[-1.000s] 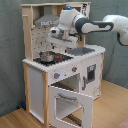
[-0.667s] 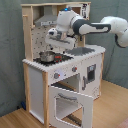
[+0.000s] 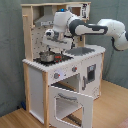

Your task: Play with the kitchen

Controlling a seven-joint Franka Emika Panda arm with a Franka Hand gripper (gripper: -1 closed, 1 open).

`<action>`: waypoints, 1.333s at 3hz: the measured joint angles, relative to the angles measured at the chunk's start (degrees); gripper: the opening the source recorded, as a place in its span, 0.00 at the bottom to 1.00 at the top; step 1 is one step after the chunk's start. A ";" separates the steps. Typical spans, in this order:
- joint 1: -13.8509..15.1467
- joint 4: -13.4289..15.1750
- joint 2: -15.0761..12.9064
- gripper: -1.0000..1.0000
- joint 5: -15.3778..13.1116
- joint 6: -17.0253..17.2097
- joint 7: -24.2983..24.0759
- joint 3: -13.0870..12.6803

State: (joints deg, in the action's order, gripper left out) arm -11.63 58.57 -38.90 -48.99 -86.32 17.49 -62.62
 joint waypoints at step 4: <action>-10.45 -18.37 -3.84 1.00 -5.30 14.06 4.98 2.08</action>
State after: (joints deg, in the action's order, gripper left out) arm -22.08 40.21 -42.75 -54.29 -72.26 22.46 -60.54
